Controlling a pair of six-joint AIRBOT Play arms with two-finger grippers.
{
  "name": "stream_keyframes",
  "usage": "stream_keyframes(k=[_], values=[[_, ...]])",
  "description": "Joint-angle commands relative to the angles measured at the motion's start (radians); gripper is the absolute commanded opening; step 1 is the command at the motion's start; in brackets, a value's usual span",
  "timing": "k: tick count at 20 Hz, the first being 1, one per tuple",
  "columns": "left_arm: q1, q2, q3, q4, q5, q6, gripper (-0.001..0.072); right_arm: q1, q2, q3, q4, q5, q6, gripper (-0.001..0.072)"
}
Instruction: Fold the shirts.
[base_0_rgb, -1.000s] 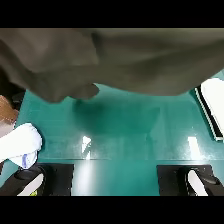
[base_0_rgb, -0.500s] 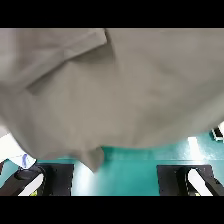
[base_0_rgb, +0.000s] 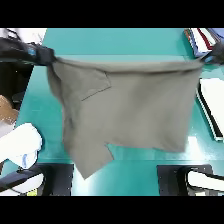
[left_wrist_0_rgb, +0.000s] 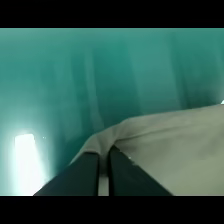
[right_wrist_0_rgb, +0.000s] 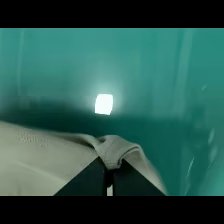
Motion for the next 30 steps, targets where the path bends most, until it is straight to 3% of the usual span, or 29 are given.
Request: stream_keyframes(k=[1,6,10,12,18,19,20,21,25,30], values=[[0.001,-0.211,-0.026,0.0,0.175,0.029,0.0028,0.035,-0.21,-0.035,-0.005,-0.104,0.009,0.0014],[0.044,-0.301,0.049,-0.022,0.225,0.027,0.0028,0.035,-0.356,0.156,-0.003,-0.149,0.005,0.0014],[0.098,-0.299,0.064,-0.04,-0.087,0.036,0.0028,0.036,-0.309,0.121,-0.041,-0.065,-0.053,0.0014],[0.1,-0.299,0.006,-0.042,-0.159,0.048,0.0028,0.038,-0.26,0.009,-0.085,-0.083,-0.053,0.0013],[0.091,-0.3,-0.234,-0.177,-0.029,0.055,0.0031,0.068,-0.183,-0.284,-0.08,-0.195,-0.051,0.0018],[0.091,-0.3,-0.246,-0.177,-0.026,0.053,0.023,0.076,-0.18,-0.299,-0.079,-0.192,-0.051,0.0128],[0.092,-0.299,-0.246,-0.177,-0.039,0.052,0.0553,0.079,-0.18,-0.301,-0.08,-0.176,-0.051,0.0396],[0.093,-0.29,-0.241,-0.175,-0.073,0.052,0.0602,0.079,-0.175,-0.295,-0.081,-0.146,-0.051,0.044],[0.093,-0.082,-0.321,-0.124,-0.168,0.05,0.0603,0.046,-0.033,-0.361,-0.085,-0.093,-0.051,0.044],[0.093,0.291,-0.727,-0.117,-0.236,-0.04,0.0603,-0.021,0.204,-0.564,-0.082,-0.158,-0.051,0.044]])
